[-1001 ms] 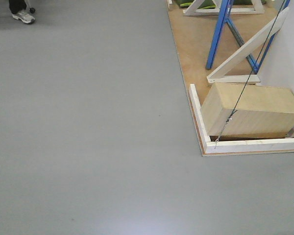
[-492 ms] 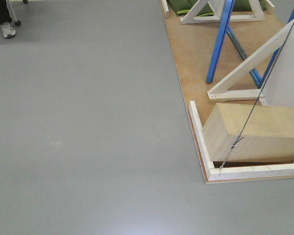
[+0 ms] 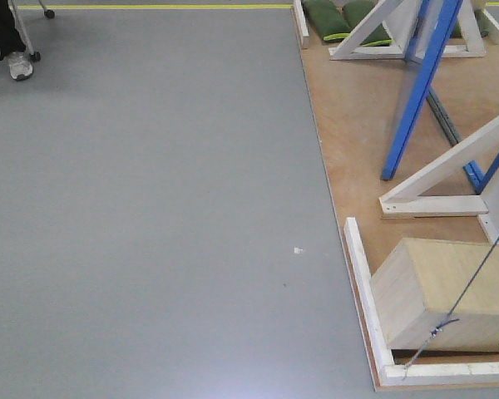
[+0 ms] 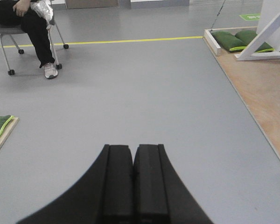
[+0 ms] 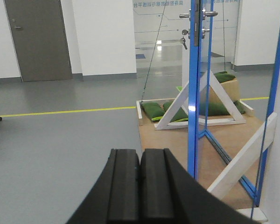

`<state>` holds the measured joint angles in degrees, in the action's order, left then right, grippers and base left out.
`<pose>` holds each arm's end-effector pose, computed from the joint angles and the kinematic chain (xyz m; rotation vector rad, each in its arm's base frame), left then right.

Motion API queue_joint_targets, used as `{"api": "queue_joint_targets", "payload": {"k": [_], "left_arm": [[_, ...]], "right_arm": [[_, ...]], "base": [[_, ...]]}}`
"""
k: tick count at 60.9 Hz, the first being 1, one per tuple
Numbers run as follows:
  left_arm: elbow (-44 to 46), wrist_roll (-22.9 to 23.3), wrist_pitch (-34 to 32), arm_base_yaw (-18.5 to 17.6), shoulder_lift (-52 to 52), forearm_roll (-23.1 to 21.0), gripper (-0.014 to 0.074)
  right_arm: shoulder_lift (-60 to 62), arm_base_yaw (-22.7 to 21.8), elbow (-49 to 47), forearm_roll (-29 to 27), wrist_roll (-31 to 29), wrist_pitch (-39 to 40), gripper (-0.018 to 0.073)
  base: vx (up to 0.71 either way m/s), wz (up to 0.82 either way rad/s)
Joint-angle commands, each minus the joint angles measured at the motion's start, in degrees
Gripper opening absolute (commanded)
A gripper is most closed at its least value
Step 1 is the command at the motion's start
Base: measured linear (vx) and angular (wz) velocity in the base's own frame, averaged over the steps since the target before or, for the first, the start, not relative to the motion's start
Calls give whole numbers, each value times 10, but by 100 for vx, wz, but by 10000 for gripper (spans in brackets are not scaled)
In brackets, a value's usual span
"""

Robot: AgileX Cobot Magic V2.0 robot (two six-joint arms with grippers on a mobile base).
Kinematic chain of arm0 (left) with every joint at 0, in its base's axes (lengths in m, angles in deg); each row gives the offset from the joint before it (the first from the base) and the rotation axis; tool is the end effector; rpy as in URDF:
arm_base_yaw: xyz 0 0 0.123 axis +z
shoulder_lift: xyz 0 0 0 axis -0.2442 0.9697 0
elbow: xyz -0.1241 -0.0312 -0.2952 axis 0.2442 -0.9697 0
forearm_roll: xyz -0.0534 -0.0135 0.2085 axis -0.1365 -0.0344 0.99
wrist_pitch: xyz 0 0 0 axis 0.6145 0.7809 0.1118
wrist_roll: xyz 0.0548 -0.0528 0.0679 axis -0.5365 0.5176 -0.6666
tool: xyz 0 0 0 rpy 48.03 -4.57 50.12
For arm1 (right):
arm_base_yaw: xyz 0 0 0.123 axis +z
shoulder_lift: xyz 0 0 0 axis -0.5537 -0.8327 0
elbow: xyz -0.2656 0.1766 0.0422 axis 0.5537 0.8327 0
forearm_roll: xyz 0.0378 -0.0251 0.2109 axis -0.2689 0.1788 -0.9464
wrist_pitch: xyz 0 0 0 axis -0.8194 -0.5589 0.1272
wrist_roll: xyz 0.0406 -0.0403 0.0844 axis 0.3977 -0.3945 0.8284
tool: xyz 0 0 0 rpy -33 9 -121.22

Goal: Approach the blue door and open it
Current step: 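Drive the base forward toward the blue-framed door beside the wooden platform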

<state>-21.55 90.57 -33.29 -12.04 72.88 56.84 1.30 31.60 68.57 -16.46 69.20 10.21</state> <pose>-0.0097 0.0022 0.1693 -0.0362 1.8465 0.0596 -0.0059 -0.0010 0.1943 0.0630 1.6012 -0.0118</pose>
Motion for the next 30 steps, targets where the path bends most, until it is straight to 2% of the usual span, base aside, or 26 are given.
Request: {"api": "queue_joint_targets", "payload": {"k": [1,30], "left_arm": [[18,2,-45,0,-12,0,71],[18,2,-45,0,-12,0,71]], "right_arm": [[8,-2,5,3,-3,50,-4],[8,-2,5,3,-3,49,-4]], "base": [[43,5],[44,6]]}}
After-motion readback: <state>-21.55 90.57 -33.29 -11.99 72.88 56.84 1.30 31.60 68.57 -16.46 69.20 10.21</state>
